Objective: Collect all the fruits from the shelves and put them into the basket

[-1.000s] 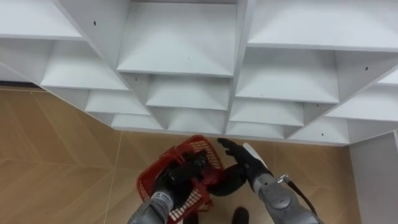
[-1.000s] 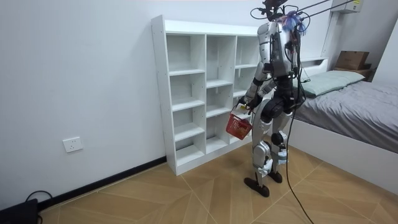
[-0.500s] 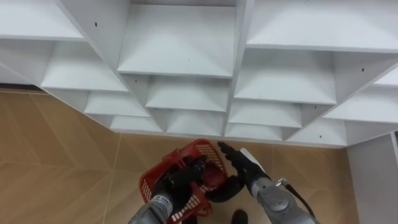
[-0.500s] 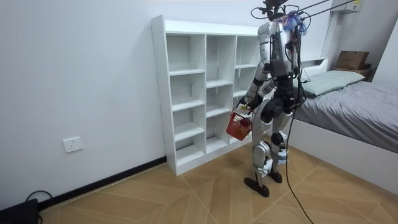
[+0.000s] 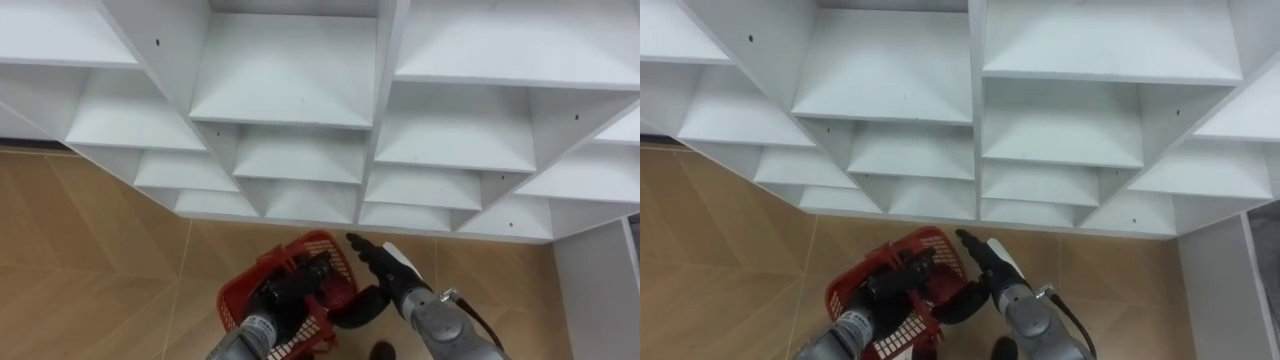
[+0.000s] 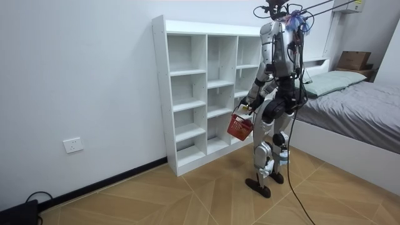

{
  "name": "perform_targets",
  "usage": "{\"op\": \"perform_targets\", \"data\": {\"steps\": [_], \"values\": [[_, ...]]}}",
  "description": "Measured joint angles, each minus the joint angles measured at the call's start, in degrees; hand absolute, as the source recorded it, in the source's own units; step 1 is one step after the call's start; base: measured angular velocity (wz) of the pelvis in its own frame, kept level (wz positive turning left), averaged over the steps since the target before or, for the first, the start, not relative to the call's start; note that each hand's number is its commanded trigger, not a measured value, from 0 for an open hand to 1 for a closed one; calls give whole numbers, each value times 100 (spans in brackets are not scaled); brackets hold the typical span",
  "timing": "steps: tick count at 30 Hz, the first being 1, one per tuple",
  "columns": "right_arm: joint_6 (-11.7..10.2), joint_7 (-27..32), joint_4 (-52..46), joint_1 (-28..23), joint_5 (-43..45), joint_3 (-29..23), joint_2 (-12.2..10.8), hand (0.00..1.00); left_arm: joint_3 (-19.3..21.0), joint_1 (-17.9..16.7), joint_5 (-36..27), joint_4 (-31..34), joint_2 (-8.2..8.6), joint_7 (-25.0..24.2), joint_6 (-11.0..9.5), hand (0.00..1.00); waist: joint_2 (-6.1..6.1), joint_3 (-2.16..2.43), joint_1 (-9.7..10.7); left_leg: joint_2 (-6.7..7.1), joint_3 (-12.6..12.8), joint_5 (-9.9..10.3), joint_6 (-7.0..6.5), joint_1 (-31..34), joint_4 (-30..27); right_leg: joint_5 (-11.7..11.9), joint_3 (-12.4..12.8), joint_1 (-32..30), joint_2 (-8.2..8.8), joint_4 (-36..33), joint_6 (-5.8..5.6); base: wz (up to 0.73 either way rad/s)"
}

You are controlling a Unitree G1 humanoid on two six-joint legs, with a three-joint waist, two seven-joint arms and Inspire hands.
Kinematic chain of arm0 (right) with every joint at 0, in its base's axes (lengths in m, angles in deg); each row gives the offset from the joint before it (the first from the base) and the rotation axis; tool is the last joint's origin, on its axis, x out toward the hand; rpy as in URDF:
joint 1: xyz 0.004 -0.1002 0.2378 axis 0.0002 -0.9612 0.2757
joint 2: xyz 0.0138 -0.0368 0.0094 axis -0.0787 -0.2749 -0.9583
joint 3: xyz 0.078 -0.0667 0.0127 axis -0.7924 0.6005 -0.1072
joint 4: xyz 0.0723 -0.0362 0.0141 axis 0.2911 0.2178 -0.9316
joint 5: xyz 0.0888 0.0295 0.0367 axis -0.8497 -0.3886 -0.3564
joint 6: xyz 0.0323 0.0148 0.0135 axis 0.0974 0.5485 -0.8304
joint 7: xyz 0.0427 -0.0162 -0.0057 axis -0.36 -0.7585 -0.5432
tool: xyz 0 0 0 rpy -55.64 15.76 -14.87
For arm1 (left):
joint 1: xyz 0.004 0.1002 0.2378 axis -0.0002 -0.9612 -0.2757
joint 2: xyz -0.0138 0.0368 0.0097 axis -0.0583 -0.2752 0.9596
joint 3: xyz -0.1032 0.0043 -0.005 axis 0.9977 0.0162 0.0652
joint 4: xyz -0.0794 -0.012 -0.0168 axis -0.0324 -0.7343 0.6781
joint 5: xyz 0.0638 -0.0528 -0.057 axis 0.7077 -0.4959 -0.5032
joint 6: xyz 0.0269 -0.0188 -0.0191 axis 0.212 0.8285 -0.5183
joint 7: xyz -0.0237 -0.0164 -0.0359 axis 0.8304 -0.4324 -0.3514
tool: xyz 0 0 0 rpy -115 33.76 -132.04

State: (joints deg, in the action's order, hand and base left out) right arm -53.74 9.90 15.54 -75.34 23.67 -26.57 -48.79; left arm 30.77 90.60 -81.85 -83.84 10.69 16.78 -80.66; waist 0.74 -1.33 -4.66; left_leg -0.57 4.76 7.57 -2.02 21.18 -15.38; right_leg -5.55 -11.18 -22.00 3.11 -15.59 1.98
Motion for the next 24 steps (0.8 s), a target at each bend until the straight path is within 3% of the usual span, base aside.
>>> {"op": "perform_targets", "data": {"steps": [5,15,24], "values": [[-1,22,5,10,-43,1,10,0,-123,0,-451,-9,-23,-13,-10,100,-1,-1,32,0,-2,0,0,17,1,-1,-3,-6,0,9,0,0],[66,123,-134,115,-549,43,38,0,-166,8,-1871,-63,-22,-124,-218,100,-2,-1,226,5,3,0,0,22,18,-1,-32,11,-1,52,-7,1],[263,118,-192,320,-907,25,48,0,-246,12,-1898,-34,3,-225,-263,100,14,4,287,-1,-3,1,0,-76,10,-1,1,94,-8,29,-5,-1]]}}
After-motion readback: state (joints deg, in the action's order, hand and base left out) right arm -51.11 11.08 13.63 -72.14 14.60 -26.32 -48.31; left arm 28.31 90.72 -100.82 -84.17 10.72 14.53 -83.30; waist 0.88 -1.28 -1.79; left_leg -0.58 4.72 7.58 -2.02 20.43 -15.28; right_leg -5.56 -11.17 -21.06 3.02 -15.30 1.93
